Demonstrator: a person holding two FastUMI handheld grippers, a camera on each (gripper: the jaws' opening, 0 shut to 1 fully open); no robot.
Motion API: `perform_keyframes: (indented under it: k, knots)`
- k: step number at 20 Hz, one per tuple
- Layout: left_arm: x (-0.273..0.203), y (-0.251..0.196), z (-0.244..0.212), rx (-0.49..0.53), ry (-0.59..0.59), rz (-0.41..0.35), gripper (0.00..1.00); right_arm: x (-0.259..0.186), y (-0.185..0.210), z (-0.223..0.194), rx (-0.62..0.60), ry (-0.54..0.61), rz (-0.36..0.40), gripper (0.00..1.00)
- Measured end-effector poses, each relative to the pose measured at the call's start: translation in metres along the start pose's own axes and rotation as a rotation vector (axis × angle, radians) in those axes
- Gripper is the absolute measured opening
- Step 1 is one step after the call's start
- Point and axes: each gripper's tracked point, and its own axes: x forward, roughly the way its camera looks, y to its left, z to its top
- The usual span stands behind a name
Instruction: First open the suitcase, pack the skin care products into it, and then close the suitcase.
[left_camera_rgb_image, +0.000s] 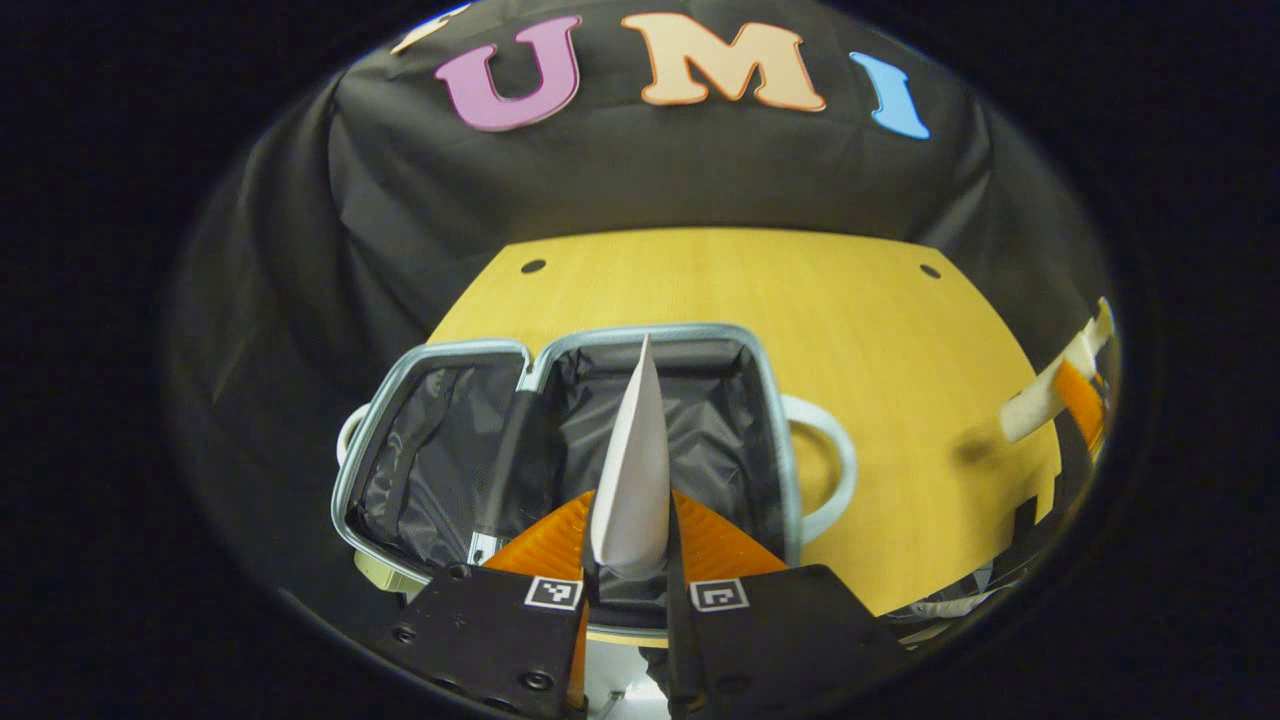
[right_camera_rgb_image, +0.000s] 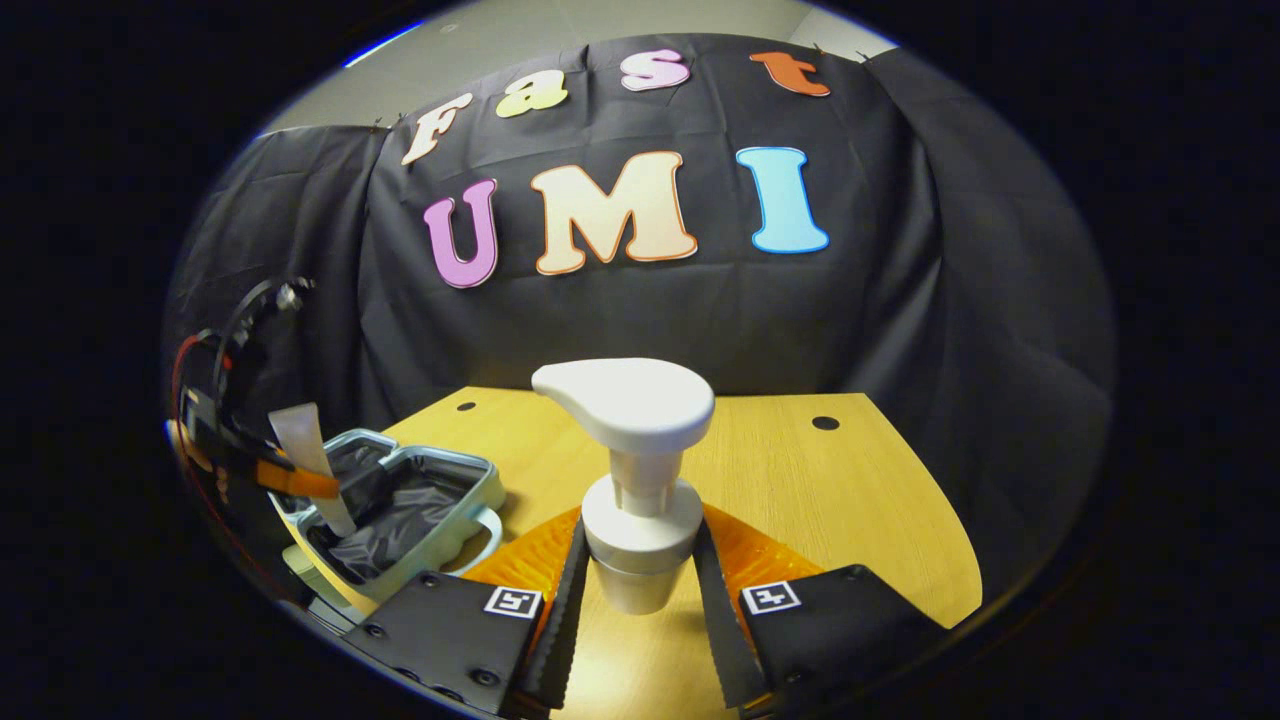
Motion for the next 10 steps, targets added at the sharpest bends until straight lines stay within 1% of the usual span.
perform_keyframes:
  k: [4, 6, 8, 9, 10]
  knots:
    - [0.033, 0.006, -0.012, -0.001, 0.075, -0.034, 0.24, -0.011, 0.015, 0.012, 0.01, -0.014, -0.017, 0.58]
    - [0.049, 0.008, -0.016, 0.0, 0.102, -0.039, 0.25, -0.017, 0.018, 0.017, 0.005, -0.015, -0.026, 0.56]
    - [0.063, 0.007, -0.019, -0.021, 0.129, -0.051, 0.25, -0.023, 0.022, 0.023, 0.0, -0.016, -0.031, 0.58]
    - [0.066, 0.01, -0.012, -0.02, 0.101, -0.047, 0.25, -0.025, 0.024, 0.026, -0.006, -0.018, -0.034, 0.58]
    - [0.071, 0.011, -0.008, -0.015, 0.098, -0.053, 0.29, -0.027, 0.026, 0.029, -0.012, -0.019, -0.035, 0.56]
